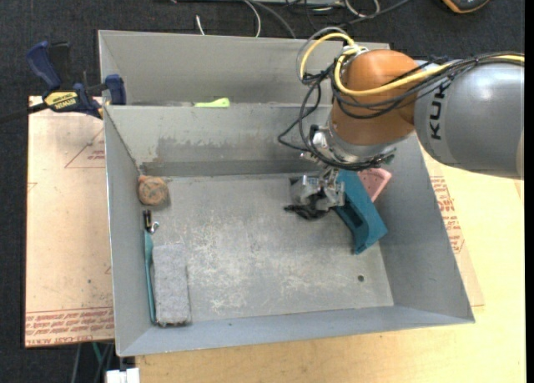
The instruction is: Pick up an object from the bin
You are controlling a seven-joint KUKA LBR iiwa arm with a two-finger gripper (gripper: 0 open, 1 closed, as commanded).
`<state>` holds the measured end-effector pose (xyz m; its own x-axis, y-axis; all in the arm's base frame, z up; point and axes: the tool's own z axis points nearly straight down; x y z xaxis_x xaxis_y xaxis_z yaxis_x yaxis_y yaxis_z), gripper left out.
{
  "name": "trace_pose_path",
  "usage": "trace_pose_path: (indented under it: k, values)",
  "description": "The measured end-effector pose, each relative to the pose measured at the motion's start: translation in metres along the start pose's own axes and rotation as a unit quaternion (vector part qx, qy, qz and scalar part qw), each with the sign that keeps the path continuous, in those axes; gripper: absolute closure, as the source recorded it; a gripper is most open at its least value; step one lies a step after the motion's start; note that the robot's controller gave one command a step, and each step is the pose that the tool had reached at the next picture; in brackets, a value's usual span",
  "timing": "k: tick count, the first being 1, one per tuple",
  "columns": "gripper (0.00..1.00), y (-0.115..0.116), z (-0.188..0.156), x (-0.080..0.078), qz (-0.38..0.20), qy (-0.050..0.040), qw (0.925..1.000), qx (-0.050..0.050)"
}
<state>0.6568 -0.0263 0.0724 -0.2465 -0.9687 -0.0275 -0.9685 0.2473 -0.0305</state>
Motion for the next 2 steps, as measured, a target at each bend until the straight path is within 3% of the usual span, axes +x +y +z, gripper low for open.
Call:
trace_pose_path:
  k: [1,2]
  values:
    - [1.00,0.000,0.000,0.000,0.000,-0.0002,1.0000,0.000]
    - [1.00,0.000,-0.046,-0.005,-0.043,-0.0013,0.9991,0.000]
